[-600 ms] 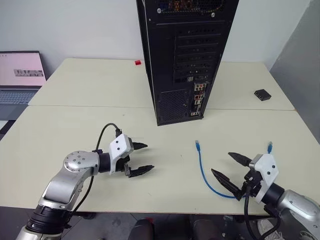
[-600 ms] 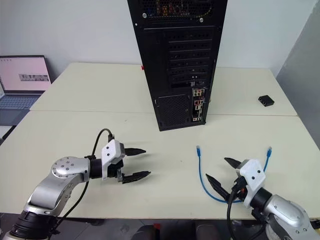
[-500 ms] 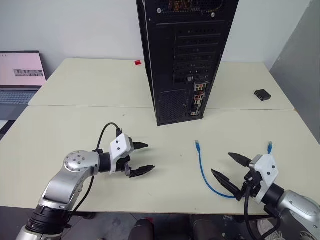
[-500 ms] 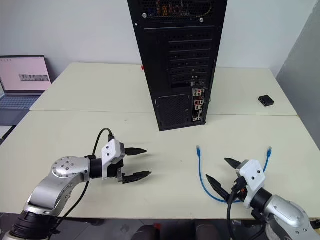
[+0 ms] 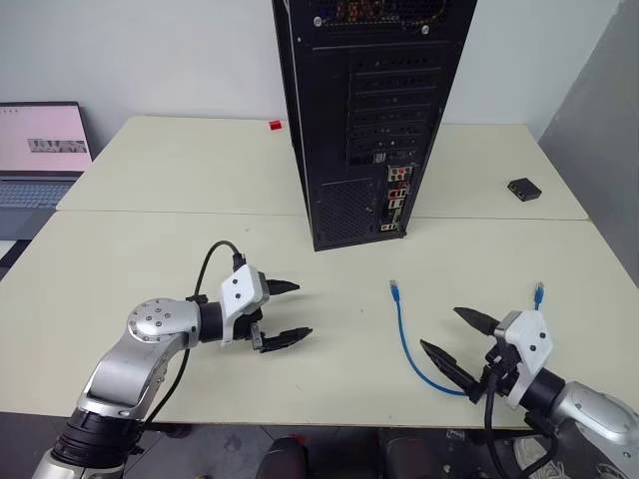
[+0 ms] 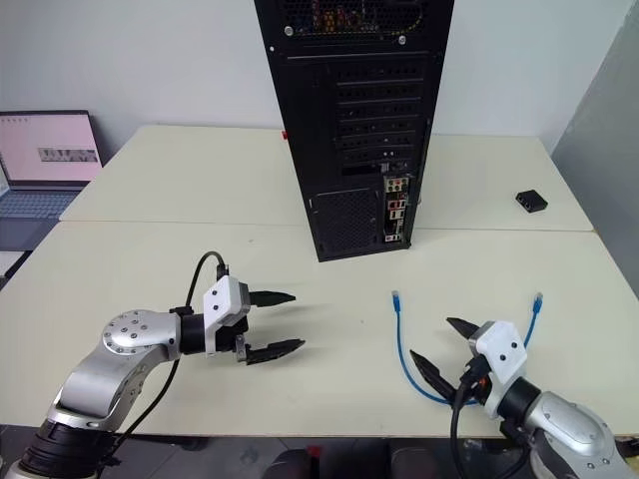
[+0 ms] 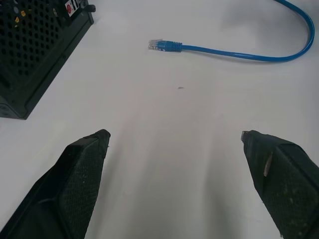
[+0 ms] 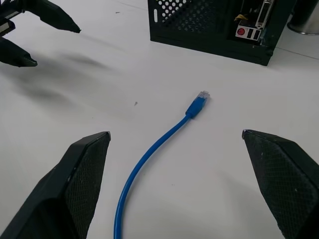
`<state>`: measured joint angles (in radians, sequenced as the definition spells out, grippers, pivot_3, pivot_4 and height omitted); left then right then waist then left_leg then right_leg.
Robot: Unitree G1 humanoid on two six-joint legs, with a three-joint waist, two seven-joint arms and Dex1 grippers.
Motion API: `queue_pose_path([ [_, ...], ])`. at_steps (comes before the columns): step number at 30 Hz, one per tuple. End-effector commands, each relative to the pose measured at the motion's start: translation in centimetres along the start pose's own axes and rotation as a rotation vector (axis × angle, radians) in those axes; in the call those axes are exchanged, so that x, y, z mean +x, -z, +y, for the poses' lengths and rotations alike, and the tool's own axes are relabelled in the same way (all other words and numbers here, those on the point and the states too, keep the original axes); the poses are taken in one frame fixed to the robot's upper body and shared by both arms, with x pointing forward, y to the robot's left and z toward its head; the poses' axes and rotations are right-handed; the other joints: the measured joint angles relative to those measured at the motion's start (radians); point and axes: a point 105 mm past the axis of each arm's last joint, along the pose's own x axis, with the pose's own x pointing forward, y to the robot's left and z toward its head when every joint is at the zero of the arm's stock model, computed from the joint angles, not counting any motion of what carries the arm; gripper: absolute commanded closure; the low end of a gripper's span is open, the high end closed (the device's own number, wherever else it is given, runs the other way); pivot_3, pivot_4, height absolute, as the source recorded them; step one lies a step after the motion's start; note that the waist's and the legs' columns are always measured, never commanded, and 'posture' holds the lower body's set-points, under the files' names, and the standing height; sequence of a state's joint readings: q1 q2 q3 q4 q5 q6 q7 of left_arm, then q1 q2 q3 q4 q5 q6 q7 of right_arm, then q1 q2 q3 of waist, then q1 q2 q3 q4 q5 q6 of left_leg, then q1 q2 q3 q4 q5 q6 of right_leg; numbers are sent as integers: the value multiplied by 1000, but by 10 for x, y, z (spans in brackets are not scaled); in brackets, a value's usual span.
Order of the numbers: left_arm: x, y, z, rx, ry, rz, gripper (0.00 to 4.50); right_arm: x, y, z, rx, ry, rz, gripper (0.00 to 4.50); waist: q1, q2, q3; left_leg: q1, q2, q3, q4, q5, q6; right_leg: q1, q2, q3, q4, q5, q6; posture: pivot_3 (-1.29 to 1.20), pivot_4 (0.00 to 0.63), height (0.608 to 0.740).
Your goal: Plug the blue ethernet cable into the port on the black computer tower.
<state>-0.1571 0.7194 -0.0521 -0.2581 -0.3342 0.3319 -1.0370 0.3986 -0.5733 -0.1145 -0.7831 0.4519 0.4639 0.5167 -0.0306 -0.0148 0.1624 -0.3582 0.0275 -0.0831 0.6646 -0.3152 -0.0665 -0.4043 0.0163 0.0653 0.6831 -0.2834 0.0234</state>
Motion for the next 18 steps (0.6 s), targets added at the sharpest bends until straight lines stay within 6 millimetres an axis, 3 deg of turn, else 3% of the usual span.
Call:
queue_pose_path([
  [1,1,-14,0,42,11,-27,0,6,-11,9,-15,-6,-41,14,0,0,0,0,0,0,0,0,0,0,0,0,0,0,0,0,150,740],
  [14,7,-26,3,69,86,-71,0,28,-14,21,12,77,-22,14,-1,0,0,0,0,0,0,0,0,0,0,0,0,0,0,0,150,740],
  [18,10,-27,3,98,125,-77,0,50,-13,16,1,131,-21,14,-2,0,0,0,0,0,0,0,0,-1,0,0,0,0,0,0,150,740],
])
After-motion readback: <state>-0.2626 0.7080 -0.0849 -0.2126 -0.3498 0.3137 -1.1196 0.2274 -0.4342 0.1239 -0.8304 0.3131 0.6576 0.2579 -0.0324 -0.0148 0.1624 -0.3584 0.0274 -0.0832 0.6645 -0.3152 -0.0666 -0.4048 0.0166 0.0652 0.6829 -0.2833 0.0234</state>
